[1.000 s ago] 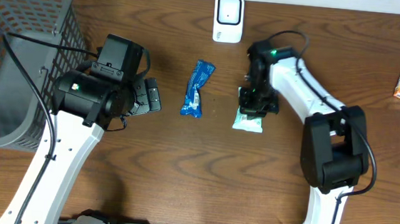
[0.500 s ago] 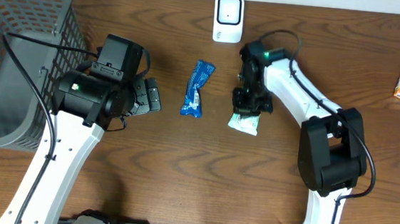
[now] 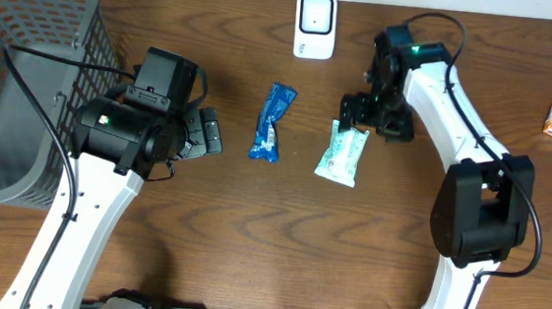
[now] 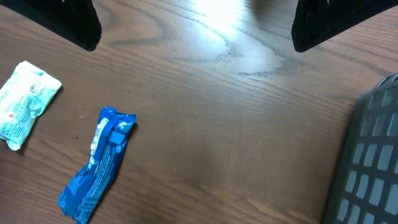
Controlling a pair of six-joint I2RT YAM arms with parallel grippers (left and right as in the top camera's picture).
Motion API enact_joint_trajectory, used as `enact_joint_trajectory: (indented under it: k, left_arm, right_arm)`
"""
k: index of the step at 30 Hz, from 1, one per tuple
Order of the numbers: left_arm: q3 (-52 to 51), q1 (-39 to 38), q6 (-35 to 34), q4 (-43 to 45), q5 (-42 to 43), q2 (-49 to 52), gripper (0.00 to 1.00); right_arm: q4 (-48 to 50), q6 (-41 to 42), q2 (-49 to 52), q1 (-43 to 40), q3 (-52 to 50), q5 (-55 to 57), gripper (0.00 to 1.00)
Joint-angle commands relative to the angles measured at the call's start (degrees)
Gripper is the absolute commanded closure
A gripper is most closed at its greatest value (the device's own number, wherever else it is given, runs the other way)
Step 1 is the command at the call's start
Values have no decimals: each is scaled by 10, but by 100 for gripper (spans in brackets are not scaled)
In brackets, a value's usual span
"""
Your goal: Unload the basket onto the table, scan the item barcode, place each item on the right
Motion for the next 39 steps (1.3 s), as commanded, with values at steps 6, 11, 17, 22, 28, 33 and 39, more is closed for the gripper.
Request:
enact_joint_trajectory:
  k: [6,11,17,22,28,33,39]
  left_arm:
    - [-1,2,-5,-1,-7,3,2]
    - [-1,2,-5,-1,-7,3,2]
    - [-1,2,-5,-1,-7,3,2]
    - [-1,2,-5,-1,-7,3,2]
    - [-1,2,-5,-1,-7,3,2]
    - [-1,2,-5,-1,-7,3,2]
    - [-1,2,-5,-1,-7,3,2]
  right_arm:
    - [81,-2,-10,2,-133,-37,37]
    - [130,-2,-10,-5,-161,-50,65]
    - [196,-3,-10,-17,-161,-76,68]
    - [230,-2,-10,-16,-162,-78,60]
    - [264,9,-10,-16,-192,-76,59]
    - [315,40,-10,-16,-234,-76,88]
    - [314,41,-19,-17,-219,-70,99]
